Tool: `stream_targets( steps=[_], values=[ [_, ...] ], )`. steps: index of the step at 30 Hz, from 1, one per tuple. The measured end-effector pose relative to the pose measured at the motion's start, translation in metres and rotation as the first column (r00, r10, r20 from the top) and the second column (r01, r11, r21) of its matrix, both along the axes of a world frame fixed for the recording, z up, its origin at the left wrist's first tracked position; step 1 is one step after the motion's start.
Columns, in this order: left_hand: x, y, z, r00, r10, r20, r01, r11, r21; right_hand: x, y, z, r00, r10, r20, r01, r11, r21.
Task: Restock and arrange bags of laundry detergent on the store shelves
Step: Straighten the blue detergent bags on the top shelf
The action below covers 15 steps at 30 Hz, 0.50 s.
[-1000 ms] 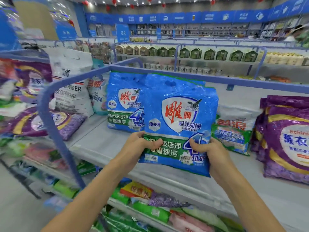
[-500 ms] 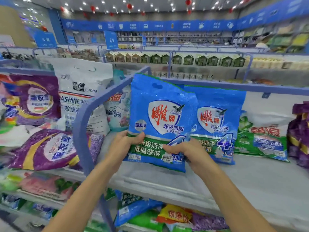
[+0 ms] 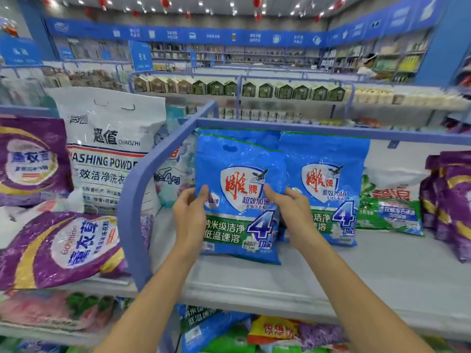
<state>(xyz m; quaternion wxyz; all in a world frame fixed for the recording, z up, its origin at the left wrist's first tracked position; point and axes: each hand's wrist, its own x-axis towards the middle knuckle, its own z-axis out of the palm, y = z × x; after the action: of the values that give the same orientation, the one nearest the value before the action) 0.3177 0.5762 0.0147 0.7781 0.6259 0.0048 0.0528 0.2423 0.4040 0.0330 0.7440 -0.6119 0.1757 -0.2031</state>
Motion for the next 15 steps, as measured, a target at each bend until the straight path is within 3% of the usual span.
stream_targets(
  steps=[5,9,12,14,15],
  values=[
    [0.016,-0.003,-0.005,1.0,0.017,-0.012,-0.017,1.0,-0.02,0.019,0.004,0.014,0.997,-0.064,0.047,0.061,0.996,0.065],
    [0.009,0.001,-0.01,1.0,0.002,0.008,-0.002,1.0,0.002,0.013,0.002,0.0,0.999,-0.018,0.033,0.018,1.0,0.011],
    [-0.003,0.011,-0.003,0.998,-0.06,-0.03,0.061,0.998,0.016,-0.009,-0.002,-0.009,0.999,0.024,-0.026,-0.028,0.989,-0.144],
    [-0.017,0.022,0.004,0.974,-0.209,-0.087,0.215,0.975,0.058,-0.025,-0.002,-0.014,0.993,0.065,-0.094,-0.086,0.965,-0.247],
    [-0.02,0.029,0.001,0.953,-0.29,-0.092,0.301,0.941,0.153,-0.033,-0.001,-0.018,0.982,0.08,-0.17,-0.133,0.936,-0.327]
  ],
)
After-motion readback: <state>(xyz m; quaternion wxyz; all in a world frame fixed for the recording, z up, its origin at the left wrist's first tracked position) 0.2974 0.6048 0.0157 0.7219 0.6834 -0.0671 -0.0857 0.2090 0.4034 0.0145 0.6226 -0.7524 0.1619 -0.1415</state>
